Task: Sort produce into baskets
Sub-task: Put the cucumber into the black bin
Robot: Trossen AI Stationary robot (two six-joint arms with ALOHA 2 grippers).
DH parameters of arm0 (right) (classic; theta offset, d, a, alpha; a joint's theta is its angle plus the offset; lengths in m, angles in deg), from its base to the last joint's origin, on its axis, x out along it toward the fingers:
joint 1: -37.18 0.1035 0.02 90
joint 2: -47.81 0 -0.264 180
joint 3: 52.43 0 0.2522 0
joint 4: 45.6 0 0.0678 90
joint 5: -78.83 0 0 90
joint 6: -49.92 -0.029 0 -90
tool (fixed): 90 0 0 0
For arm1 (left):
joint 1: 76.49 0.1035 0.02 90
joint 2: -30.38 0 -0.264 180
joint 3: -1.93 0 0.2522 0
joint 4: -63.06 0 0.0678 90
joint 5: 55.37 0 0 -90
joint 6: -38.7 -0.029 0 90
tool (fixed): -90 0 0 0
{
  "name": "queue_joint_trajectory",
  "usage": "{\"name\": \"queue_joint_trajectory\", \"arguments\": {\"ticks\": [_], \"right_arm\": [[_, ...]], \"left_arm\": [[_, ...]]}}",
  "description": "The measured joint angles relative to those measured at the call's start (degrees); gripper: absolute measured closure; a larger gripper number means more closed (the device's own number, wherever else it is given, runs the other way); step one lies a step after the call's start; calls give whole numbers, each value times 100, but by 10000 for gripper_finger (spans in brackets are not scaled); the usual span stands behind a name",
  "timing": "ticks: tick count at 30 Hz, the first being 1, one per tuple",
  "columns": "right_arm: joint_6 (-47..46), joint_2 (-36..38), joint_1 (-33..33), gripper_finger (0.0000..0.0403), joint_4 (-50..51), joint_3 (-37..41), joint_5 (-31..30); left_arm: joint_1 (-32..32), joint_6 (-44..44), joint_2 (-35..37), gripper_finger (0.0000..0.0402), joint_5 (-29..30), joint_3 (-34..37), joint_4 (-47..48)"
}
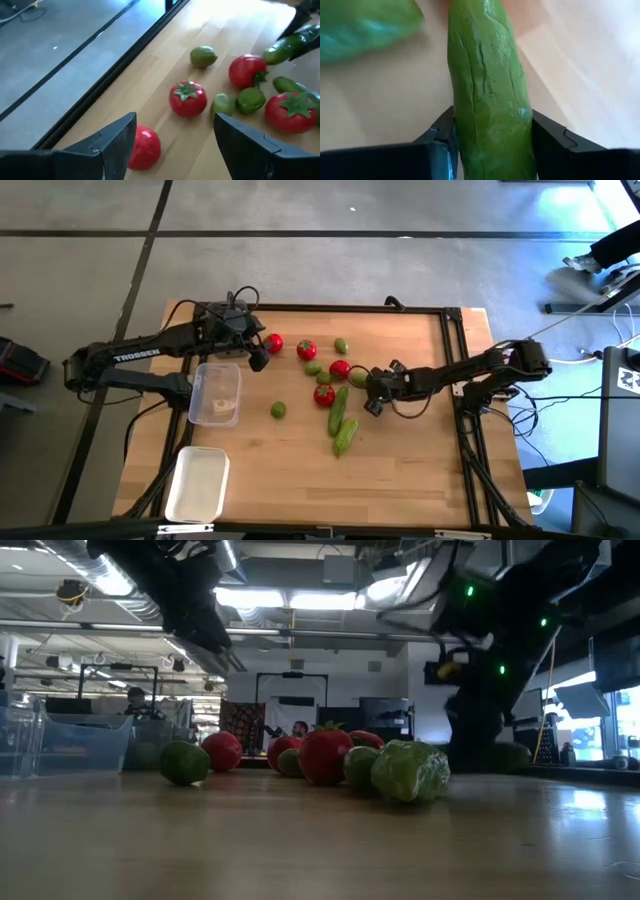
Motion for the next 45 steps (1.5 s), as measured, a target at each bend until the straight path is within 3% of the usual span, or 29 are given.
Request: {"name": "queue_joint_trajectory", "arguments": {"ticks": [6, 12, 22, 31, 45], "right_arm": [[132, 695, 1, 245, 41, -1, -83], [484, 992, 1, 245, -816, -5, -88], [1437, 999, 1, 244, -2498, -5, -38], [1822, 999, -1, 244, -3186, -5, 128], [2113, 716, 1, 244, -3936, -16, 558]], "left_arm": [[-255, -106, -3, 139, -19, 0, -265], [-647, -236, -188, 139, -61, 0, -864], [-1188, -411, -1038, 140, -470, 2, -2266], [-1371, -113, -1825, 140, -647, 2, -3588], [-1378, 76, -2353, 140, -1056, 4, -4459]]}}
